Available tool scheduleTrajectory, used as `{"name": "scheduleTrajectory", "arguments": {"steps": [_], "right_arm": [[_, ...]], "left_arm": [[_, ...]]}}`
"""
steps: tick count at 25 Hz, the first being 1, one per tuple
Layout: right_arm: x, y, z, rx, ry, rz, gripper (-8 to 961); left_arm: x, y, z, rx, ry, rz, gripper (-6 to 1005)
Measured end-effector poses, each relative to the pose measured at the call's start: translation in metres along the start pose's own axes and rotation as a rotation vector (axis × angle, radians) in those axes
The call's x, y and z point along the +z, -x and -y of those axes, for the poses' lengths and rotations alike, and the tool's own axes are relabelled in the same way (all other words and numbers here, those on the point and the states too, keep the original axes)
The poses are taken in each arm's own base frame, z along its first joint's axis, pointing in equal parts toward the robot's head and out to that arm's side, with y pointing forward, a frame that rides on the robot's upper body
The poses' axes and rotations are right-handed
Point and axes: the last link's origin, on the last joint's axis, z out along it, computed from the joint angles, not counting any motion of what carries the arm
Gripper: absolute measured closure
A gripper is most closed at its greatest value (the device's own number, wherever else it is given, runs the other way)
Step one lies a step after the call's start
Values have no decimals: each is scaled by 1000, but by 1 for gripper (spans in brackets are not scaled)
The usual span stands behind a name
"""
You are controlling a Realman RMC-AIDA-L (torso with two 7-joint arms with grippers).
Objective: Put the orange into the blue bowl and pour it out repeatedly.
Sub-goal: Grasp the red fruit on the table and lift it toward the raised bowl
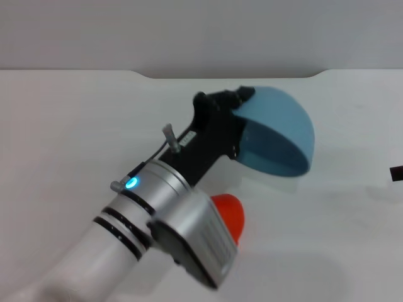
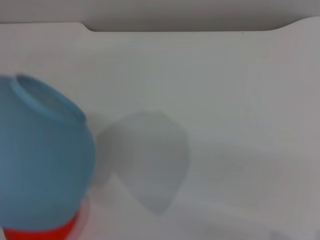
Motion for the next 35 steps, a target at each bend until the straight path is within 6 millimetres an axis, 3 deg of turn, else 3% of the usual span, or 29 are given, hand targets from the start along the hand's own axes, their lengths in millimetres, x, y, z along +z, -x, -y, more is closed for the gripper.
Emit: {"name": "scheduleTrajectory", "arguments": {"steps": [2, 4, 5, 8, 13, 18, 22, 27, 35], "right_arm": [[2, 1, -2, -18, 9, 0, 436], [5, 1, -5, -40, 38, 6, 436], [7, 2, -7, -46, 58, 10, 436], [15, 3, -13, -47, 124, 12, 436], [27, 7, -19, -99, 180, 3, 435], [39, 12, -36, -218, 310, 64, 436], [47, 15, -48, -335, 416, 140, 436], [71, 18, -68, -455, 471, 90, 435], [124, 28, -104, -609, 458, -39, 429]], "left_arm": [[4, 4, 11, -113, -41, 47, 1000], [16, 14, 43, -389, -103, 148, 1000], [16, 14, 43, -389, -103, 148, 1000], [23, 39, 80, -671, -100, 240, 1000], [29, 80, 122, -1102, 173, 248, 1000], [7, 120, 140, -1480, 450, 409, 999], [-20, 135, 141, -1511, 526, 616, 999], [-52, 148, 136, -1445, 559, 950, 999], [-68, 143, 139, -1389, 615, 1064, 1000]]}}
